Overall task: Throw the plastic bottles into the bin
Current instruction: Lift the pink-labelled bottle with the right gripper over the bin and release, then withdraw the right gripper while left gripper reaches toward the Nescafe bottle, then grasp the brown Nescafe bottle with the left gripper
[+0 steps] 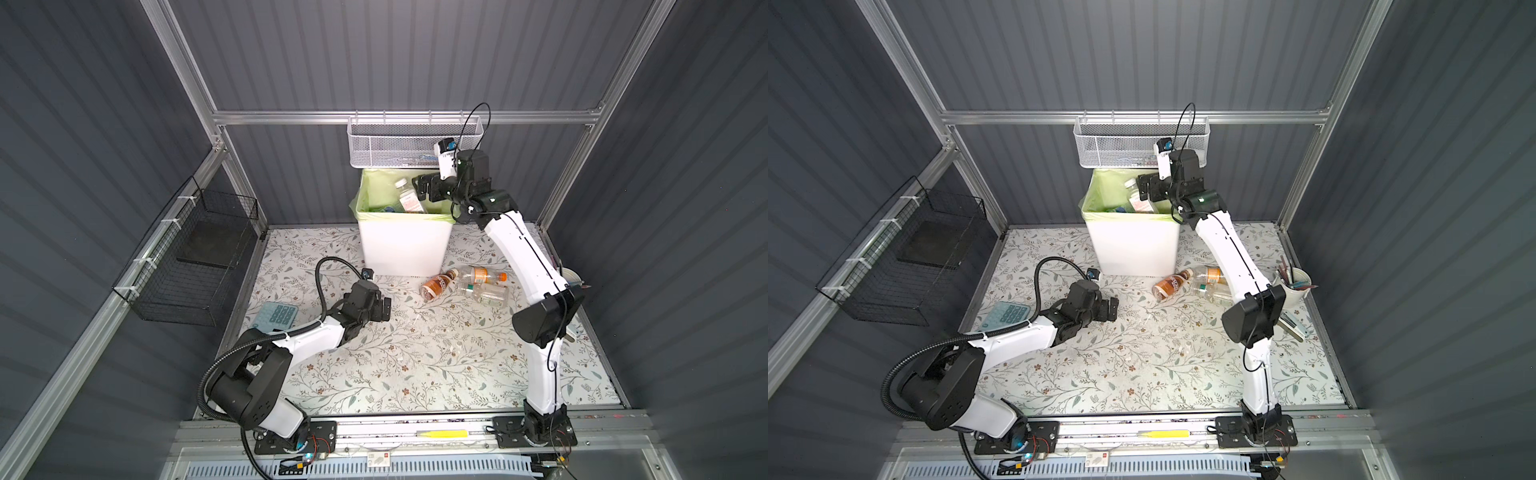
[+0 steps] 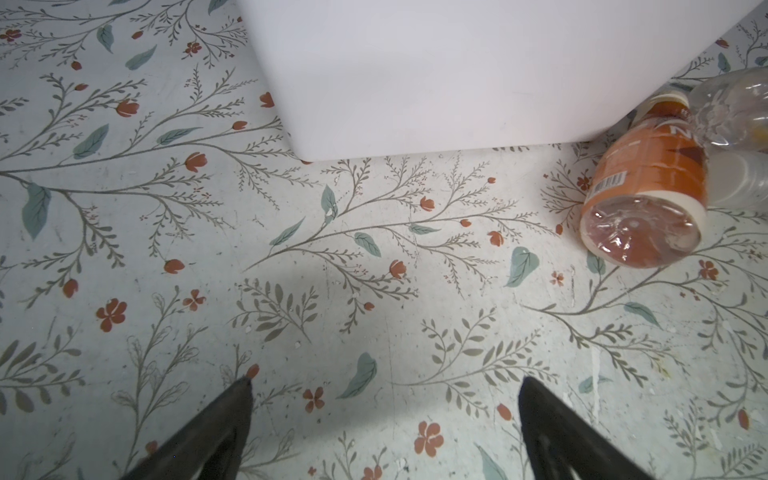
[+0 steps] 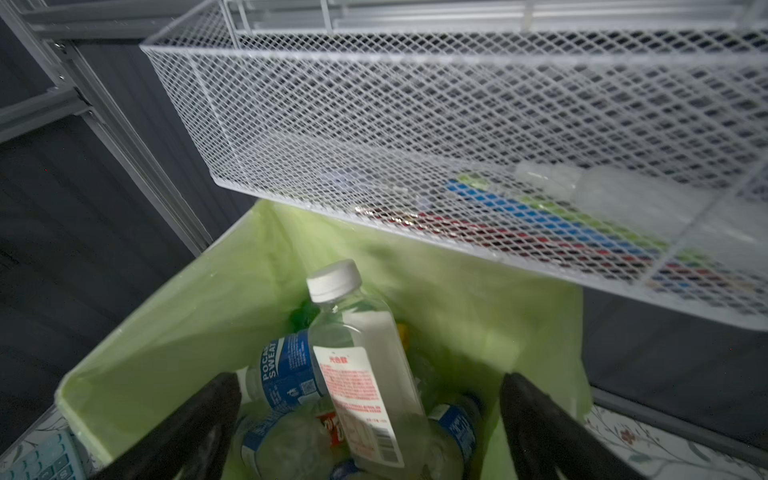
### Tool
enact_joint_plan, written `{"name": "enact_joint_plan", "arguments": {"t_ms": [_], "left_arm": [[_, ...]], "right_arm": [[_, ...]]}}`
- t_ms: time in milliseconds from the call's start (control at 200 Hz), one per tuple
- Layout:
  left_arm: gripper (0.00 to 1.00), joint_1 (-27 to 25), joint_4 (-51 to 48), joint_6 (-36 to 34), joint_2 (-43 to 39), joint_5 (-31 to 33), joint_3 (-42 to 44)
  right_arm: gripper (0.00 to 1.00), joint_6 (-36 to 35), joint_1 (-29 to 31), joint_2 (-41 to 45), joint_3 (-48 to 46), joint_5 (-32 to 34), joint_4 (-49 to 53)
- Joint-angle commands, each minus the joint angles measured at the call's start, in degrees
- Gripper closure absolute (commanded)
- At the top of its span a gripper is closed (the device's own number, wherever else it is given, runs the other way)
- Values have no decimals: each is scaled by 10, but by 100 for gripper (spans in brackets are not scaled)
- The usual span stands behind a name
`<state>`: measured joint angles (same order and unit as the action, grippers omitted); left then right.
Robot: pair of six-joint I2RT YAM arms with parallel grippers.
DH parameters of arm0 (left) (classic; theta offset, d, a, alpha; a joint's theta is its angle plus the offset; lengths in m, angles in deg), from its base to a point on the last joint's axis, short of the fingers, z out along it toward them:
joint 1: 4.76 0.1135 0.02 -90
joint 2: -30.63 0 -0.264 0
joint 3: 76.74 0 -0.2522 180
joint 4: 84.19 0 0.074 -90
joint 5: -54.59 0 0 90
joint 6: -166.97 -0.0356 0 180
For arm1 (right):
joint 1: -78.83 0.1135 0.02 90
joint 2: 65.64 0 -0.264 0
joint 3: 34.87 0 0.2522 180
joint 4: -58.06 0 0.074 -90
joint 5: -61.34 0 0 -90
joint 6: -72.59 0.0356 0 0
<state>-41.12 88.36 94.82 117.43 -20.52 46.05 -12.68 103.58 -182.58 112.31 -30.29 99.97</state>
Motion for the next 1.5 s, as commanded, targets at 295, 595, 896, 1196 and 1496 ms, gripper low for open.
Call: {"name": "enact_joint_plan", "arguments": {"t_ms": [295, 595, 896, 1196, 1496], "left_arm": [[0, -63, -37, -77, 16, 57, -76], [0, -157, -146, -197, 168, 92, -279], [0, -161, -246, -237, 310, 62, -458], [0, -161, -312, -256, 414, 93, -587], [1, -161, -349, -276, 472, 114, -655]], "right_arm": [[1, 23, -27, 379, -453, 116, -232], [1, 135, -129, 504, -753, 114, -267], [1, 197, -182, 596, -943, 97, -284], [1, 202, -193, 615, -991, 86, -285], [1, 200, -200, 607, -994, 72, -288]]}}
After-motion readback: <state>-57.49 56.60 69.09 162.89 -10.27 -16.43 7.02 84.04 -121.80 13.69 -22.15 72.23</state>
